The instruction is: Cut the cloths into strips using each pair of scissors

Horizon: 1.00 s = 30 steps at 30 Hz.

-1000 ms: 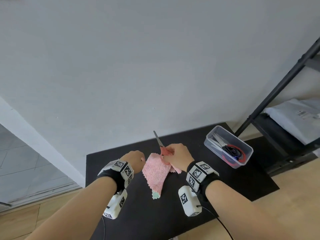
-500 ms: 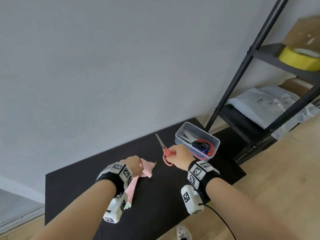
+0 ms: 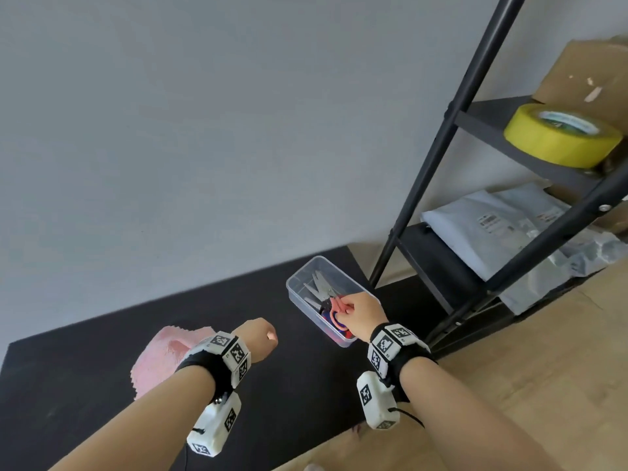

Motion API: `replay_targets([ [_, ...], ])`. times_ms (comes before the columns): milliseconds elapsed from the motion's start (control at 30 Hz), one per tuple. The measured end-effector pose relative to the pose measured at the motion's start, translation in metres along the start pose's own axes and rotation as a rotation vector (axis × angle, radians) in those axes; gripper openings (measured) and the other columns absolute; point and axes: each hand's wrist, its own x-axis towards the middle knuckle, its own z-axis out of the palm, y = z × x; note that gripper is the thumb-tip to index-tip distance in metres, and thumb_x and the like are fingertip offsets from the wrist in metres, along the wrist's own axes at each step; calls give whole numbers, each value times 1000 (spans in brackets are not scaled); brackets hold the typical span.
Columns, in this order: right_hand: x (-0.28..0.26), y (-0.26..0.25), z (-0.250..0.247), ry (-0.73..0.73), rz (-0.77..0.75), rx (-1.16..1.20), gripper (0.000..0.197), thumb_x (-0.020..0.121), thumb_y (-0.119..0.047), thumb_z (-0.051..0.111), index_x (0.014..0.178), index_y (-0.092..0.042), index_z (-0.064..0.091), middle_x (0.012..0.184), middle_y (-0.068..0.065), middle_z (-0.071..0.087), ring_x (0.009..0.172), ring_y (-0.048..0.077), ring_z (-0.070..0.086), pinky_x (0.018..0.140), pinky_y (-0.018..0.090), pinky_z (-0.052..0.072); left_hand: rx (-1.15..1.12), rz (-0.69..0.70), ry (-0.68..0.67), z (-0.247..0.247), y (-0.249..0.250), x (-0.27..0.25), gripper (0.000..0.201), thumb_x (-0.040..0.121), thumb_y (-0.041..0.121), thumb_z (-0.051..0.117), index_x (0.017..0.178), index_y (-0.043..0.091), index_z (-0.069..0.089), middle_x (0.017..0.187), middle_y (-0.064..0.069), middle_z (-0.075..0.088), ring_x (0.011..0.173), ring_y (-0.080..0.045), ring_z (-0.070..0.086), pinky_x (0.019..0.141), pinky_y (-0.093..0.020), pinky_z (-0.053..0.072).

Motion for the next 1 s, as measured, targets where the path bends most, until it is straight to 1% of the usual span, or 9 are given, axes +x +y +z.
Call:
replay_targets([
  [67, 10, 12, -2, -28, 3, -18, 19, 87, -27, 65, 94, -11, 71, 81, 1, 68, 81, 19, 63, 72, 24, 46, 6, -26, -5, 12, 9, 5, 29, 91, 19, 44, 107, 20, 69, 111, 1, 68, 104, -19, 63, 89, -29, 49],
  [133, 22, 21, -1, -53, 10, -46, 23, 87, -28, 64, 101, -11, 70, 94, 4, 72, 90, 21, 66, 79, 29, 50, 10, -51, -15, 21, 16, 10, 29, 91, 20, 45, 108, 21, 68, 113, 1, 68, 105, -19, 63, 89, -28, 48],
  [333, 54, 34, 6, -101, 3, -188, 26, 90, -30, 57, 106, -12, 68, 103, 8, 69, 99, 27, 64, 86, 35, 52, 0, -126, -50, 32, 25, 22, 29, 90, 18, 45, 107, 20, 68, 113, -1, 68, 104, -21, 63, 89, -29, 50],
  [433, 62, 38, 9, -129, 12, -255, 26, 94, -28, 54, 109, -11, 66, 107, 8, 68, 100, 26, 64, 86, 35, 52, -5, -157, -59, 32, 28, 27, 30, 91, 18, 44, 109, 20, 68, 114, -2, 67, 104, -21, 63, 89, -29, 50],
  [533, 68, 42, 12, -146, -14, -289, 24, 95, -25, 52, 109, -11, 65, 107, 7, 67, 99, 24, 64, 84, 32, 51, -6, -172, -61, 34, 31, 31, 30, 91, 18, 44, 110, 20, 67, 115, -3, 67, 105, -22, 63, 89, -29, 50],
  [700, 68, 41, 10, -148, -25, -277, 20, 95, -24, 52, 106, -14, 66, 103, 5, 68, 97, 22, 64, 83, 32, 51, -7, -180, -72, 33, 34, 31, 30, 90, 19, 44, 109, 21, 67, 115, -3, 67, 105, -23, 63, 89, -30, 50],
  [833, 66, 36, 8, -149, 9, -281, 29, 97, -33, 47, 101, -12, 67, 99, 5, 69, 91, 23, 65, 81, 34, 53, -1, -148, -68, 29, 38, 29, 31, 90, 19, 44, 110, 20, 67, 116, -4, 66, 106, -24, 62, 89, -31, 50],
  [900, 64, 32, 9, -152, 44, -296, 33, 96, -37, 47, 104, -11, 66, 100, 6, 69, 92, 23, 65, 83, 35, 54, 14, -121, -62, 25, 38, 26, 31, 91, 19, 43, 111, 20, 67, 117, -4, 66, 106, -24, 62, 89, -31, 50],
  [1000, 61, 30, 12, -143, 84, -293, 33, 93, -37, 51, 110, -12, 64, 105, 5, 68, 95, 22, 65, 84, 34, 54, 42, -109, -29, 16, 35, 20, 33, 91, 17, 41, 112, 17, 66, 116, -5, 65, 106, -25, 62, 83, -29, 47],
])
